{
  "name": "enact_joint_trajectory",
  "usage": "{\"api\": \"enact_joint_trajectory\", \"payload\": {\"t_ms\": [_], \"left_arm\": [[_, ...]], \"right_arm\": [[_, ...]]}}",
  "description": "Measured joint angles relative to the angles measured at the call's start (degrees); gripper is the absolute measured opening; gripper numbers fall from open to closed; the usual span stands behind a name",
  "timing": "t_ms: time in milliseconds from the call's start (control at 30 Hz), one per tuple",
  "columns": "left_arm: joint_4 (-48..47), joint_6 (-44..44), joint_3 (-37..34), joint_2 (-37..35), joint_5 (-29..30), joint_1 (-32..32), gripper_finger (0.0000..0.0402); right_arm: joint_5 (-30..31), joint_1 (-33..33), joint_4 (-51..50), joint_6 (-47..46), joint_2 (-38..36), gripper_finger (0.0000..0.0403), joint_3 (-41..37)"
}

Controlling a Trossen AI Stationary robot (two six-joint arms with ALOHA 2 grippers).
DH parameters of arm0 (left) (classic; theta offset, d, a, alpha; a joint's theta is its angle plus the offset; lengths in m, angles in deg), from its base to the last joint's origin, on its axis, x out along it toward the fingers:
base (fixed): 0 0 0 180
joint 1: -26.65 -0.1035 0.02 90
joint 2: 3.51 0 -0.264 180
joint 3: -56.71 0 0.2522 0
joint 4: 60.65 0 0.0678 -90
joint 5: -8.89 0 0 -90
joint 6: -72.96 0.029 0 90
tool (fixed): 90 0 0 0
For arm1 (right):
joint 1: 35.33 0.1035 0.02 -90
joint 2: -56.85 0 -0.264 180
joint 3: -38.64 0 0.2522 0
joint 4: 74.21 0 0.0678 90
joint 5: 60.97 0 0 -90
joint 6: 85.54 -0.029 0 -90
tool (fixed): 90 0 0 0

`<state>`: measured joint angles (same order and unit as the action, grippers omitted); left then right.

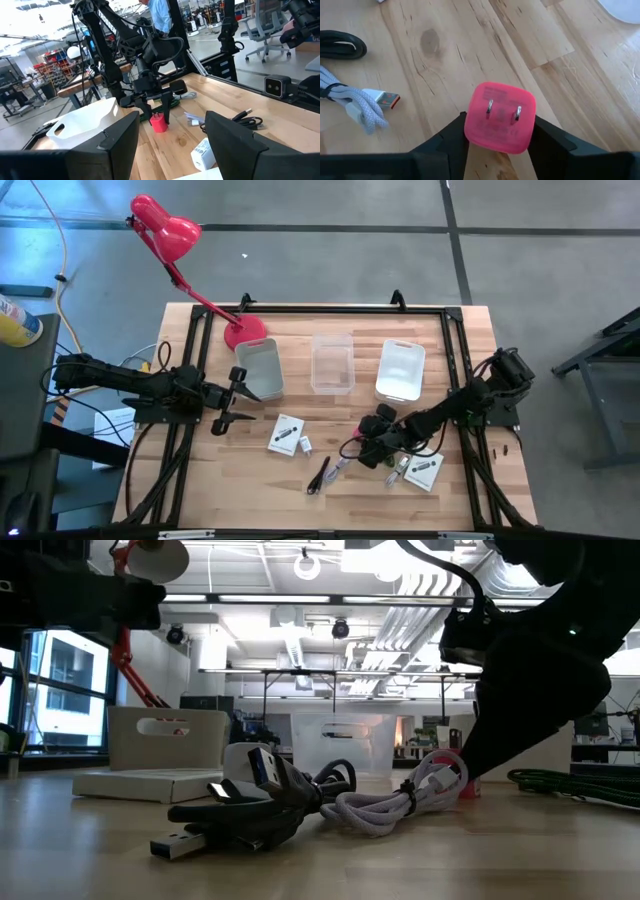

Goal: Pick and place items into bin
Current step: Put the pink charger adapter into the white bin

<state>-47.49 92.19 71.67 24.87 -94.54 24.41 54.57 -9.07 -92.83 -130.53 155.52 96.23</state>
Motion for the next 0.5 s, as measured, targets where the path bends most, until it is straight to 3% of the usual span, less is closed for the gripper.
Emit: {"api": "enact_joint_trajectory", "payload": {"t_ms": [267, 500], "left_arm": [[0.0, 0.0, 0.0, 0.0, 0.0, 0.0, 0.0216], [-0.02, 0.0, 0.0, 0.0, 0.0, 0.0, 0.0216]], "right_arm": [[-0.37, 0.0, 0.0, -0.07, 0.0, 0.0189, 0.01], [-0.31, 0.0, 0.02, -0.02, 0.0, 0.0169, 0.01]]}}
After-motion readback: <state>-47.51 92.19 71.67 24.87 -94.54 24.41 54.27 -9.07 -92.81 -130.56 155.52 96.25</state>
